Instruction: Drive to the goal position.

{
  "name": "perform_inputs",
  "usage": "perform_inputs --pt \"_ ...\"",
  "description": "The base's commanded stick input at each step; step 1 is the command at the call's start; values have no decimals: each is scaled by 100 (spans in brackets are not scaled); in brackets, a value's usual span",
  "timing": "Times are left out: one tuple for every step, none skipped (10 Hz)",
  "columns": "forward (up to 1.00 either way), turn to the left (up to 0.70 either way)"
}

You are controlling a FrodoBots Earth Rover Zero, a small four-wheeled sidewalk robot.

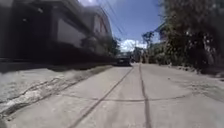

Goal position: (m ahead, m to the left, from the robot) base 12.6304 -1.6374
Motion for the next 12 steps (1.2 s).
perform_inputs --pt "85 -34" --pt "85 -34" --pt "85 -34" --pt "94 -37" --pt "100 -40" --pt "100 -40" --pt "100 -40" --pt "100 -40" --pt "100 -40" --pt "100 -31" --pt "100 -3" --pt "100 2"
